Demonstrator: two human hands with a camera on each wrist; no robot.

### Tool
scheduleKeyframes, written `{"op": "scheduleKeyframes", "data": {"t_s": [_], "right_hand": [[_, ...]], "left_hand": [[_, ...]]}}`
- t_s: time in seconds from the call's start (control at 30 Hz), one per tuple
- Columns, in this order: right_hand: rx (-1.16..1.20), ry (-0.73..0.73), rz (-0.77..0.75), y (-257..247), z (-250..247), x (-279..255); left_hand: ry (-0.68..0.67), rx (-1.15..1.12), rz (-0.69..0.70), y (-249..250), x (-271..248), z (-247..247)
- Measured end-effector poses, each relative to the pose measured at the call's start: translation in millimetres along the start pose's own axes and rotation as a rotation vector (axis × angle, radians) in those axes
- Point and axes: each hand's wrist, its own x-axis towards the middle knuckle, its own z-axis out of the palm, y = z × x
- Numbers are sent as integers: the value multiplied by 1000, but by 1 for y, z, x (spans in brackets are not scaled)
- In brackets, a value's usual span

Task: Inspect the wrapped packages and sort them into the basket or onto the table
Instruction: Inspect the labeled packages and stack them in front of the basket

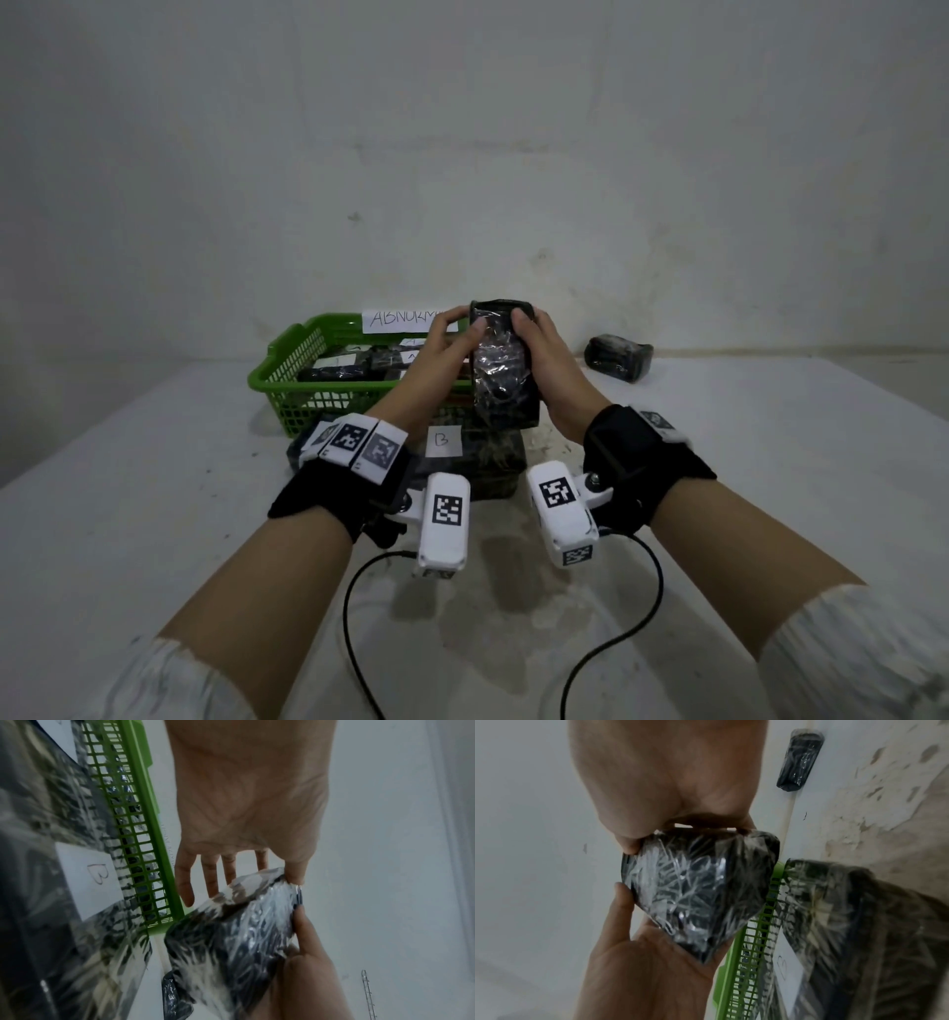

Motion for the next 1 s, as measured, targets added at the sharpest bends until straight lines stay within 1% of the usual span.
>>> {"op": "scheduleKeyframes", "data": {"t_s": [0.23,0.37,0.53,0.6,0.7,0.8,0.9,1.0], "right_hand": [[-41,-59,14,-2,-4,-2],[25,-49,-13,-4,-10,-2],[19,-146,61,-3,-18,-4],[57,-155,77,-2,-20,-6],[96,-150,65,-1,-22,-10],[96,-164,90,3,-22,-11],[17,-177,139,4,-22,-12],[21,-157,163,4,-22,-16]], "left_hand": [[42,20,12,3,1,-2],[8,33,-7,5,-1,0],[44,15,15,9,-4,3],[16,13,-7,9,-5,2],[-76,20,-31,7,-11,2],[-72,7,-13,6,-14,1],[-62,-6,-12,4,-16,-2],[-122,-8,-52,2,-20,-5]]}}
